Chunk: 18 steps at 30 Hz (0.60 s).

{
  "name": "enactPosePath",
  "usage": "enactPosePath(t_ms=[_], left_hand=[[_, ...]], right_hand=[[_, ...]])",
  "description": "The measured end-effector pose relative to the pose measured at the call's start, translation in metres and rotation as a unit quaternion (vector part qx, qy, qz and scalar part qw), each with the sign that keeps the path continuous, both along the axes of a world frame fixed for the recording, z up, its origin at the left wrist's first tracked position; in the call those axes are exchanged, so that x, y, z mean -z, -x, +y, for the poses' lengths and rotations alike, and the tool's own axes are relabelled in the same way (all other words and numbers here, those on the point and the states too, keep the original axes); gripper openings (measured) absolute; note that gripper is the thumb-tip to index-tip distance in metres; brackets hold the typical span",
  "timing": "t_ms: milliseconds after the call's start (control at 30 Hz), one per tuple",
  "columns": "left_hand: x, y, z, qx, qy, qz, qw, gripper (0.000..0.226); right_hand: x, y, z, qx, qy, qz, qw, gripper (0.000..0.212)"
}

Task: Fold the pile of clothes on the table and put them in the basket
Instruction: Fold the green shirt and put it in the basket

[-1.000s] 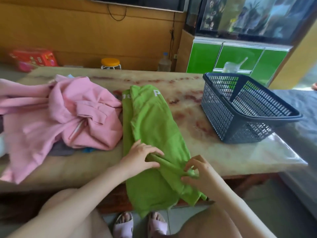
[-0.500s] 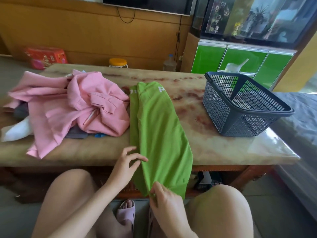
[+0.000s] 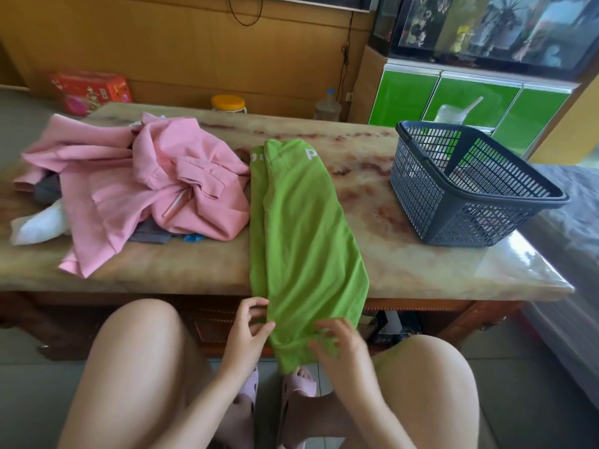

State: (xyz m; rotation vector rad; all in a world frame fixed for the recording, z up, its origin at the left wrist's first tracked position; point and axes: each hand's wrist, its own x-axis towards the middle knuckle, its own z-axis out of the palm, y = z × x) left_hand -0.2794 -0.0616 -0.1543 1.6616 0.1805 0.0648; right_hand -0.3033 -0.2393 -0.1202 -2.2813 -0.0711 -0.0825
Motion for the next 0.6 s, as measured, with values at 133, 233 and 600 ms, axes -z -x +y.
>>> enactPosePath(t_ms=[133, 233, 600], left_hand=[[0.008, 0.002, 0.005, -0.051, 0.050, 0.015, 0.997, 0.041], [0.009, -0.001, 0.001, -0.057, 0.109, 0.051, 0.991, 0.043], [0.012, 0.002, -0.008, 0.031, 0.046, 0.040, 0.998, 0.010]], right_hand=[[-0.016, -0.033, -0.037, 0.123, -0.052, 0.022, 0.991, 0.027], [-0.016, -0.049, -0.049, 0.137, -0.059, 0.066, 0.987, 0.035], [-0.003, -0.067, -0.055, 0.166, -0.147, 0.129, 0.967, 0.036]])
